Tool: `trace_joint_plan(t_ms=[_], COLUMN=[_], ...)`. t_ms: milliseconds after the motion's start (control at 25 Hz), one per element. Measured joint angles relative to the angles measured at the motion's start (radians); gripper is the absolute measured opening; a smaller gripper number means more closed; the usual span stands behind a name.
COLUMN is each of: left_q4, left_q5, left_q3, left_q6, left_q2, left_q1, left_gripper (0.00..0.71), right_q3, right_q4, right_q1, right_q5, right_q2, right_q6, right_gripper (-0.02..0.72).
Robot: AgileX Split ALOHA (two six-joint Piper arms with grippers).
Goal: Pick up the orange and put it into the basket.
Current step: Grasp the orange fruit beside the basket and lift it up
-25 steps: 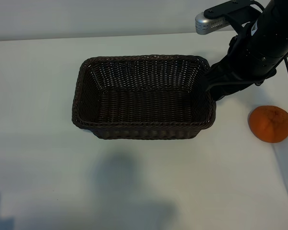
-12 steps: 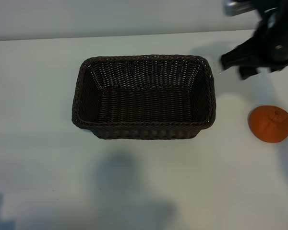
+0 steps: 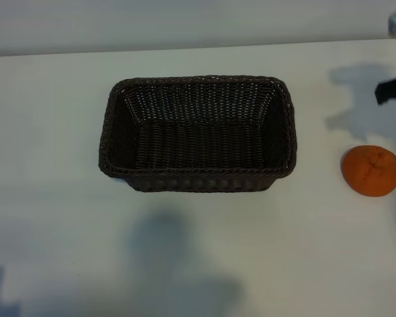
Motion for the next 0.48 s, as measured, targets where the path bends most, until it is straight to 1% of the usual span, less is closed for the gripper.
trace_joint_plan(t_ms=[120,200,360,480], left_q4=[0.0,0.001,0.001,0.001], left_q5=[0.0,0.0,0.0,0.0], left_q3=[0.0,0.0,0.0,0.0], left_q6=[0.0,0.001,0.001,0.001], left_q2=[0.0,0.0,0.0,0.0], left_q1=[0.0,0.0,0.0,0.0], left_gripper=[0.592,0.593,0.593,0.593], right_q3=[0.071,0.115,0.186,0.217], right_q4=[0.026,0.053,0.06,0.073], right_q1=[0.0,0.0,0.0,0.0], right_q5=[-0.08,-0.148,-0.274,-0.344], right_q2=[0.0,0.0,0.0,0.0], right_q6=[-0.004,-0.004,0.0,0.008], right_gripper=[0.51,0.51,0.519,0.543])
